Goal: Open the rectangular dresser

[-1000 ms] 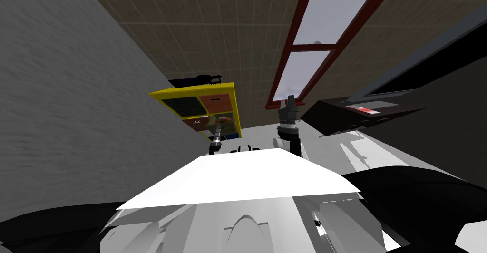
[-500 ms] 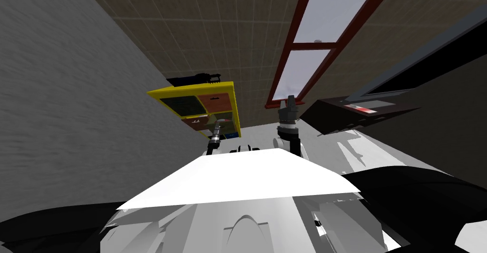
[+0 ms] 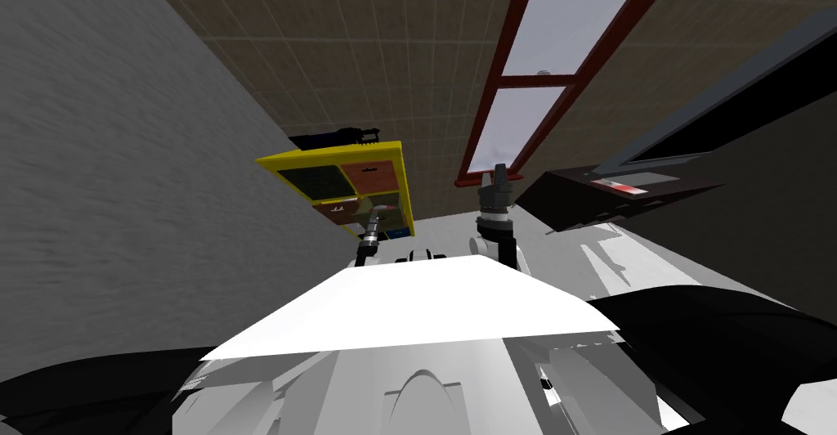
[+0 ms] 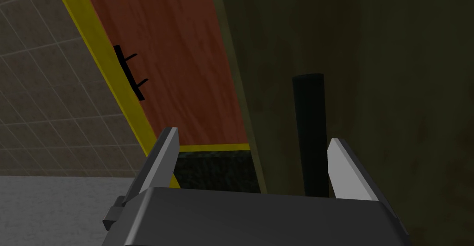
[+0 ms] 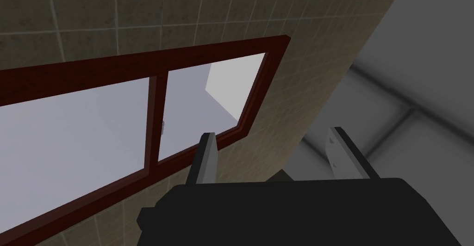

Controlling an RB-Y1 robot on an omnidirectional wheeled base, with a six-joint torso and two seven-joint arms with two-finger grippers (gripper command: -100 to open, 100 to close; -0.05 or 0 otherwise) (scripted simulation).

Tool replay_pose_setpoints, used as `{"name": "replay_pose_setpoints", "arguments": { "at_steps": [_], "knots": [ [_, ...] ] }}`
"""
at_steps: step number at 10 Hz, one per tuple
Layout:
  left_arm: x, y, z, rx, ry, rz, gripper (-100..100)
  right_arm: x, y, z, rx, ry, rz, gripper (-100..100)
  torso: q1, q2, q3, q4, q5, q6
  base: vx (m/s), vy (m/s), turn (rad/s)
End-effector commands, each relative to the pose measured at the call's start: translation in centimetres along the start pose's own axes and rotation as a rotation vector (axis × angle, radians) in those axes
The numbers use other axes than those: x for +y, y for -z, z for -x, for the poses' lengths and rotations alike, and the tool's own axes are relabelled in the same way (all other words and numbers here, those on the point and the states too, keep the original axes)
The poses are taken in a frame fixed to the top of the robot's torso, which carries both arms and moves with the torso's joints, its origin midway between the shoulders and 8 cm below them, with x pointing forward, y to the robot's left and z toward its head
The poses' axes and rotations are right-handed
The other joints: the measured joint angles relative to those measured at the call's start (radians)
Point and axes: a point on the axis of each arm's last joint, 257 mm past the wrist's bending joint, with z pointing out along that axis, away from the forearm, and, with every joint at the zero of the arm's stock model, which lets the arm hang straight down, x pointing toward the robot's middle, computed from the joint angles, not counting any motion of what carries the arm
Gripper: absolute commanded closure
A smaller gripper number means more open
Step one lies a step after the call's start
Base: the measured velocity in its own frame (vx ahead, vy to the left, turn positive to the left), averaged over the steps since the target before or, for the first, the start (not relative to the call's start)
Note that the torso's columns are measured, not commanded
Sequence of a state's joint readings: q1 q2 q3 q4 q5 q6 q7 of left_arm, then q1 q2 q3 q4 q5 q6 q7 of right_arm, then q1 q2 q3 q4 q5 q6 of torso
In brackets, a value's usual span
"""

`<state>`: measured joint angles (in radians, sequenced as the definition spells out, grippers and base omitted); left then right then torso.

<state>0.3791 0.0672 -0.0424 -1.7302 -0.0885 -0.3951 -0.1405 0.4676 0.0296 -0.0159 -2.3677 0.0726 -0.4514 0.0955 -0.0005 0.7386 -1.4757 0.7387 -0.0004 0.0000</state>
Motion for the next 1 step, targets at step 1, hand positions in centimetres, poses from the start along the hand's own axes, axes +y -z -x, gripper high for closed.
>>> {"name": "replay_pose_setpoints", "arguments": {
  "at_steps": [1],
  "knots": [
    [0.02,0.01,0.0,0.0,0.0,0.001,0,0.0,0.0,0.0,0.0,0.0,0.0,0,0.0,0.0,0.0,0.0,0.0,0.0,0.0,0.0,0.0]
  ]
}}
